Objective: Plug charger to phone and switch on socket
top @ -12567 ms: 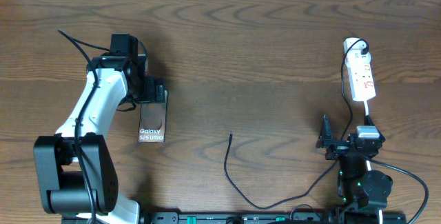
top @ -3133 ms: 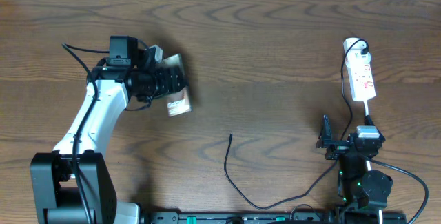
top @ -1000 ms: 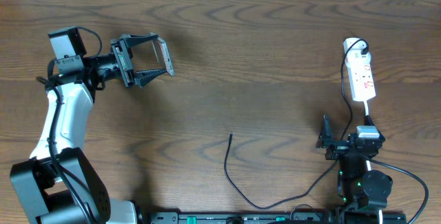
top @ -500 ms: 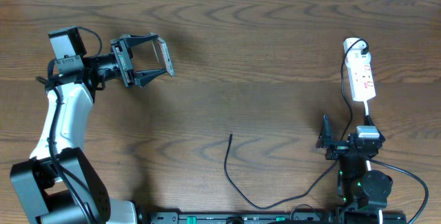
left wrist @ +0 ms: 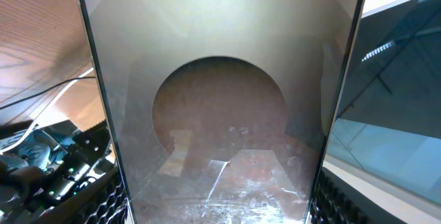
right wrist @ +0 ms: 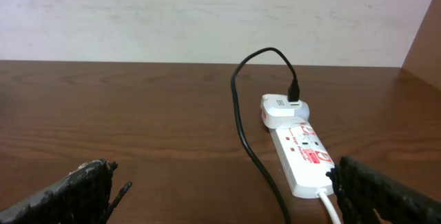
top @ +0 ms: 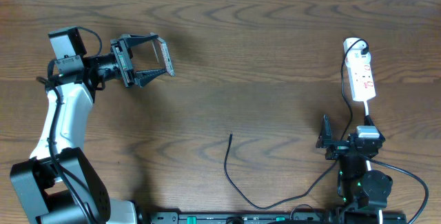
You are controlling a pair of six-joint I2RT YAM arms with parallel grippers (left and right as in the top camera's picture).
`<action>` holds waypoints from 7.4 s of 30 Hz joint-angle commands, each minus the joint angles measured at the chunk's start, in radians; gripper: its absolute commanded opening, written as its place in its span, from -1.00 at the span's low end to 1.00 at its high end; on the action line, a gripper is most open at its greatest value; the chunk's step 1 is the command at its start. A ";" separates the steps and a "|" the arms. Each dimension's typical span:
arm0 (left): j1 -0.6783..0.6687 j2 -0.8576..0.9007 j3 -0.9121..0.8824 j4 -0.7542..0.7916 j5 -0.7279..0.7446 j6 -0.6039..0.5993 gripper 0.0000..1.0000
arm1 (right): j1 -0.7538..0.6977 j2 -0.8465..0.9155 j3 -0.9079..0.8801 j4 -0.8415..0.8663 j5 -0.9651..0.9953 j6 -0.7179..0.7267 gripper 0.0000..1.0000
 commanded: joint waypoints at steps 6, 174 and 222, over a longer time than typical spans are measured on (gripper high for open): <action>0.003 -0.022 0.029 0.005 0.038 -0.008 -0.86 | 0.003 -0.003 -0.001 -0.004 0.000 0.000 0.99; -0.615 -0.021 0.029 0.372 -0.721 0.050 -0.86 | 0.500 1.456 0.837 0.435 -0.344 0.359 0.34; -0.334 -0.020 0.029 0.411 -0.565 0.319 0.83 | 0.277 1.456 0.837 0.500 -0.271 1.404 -0.98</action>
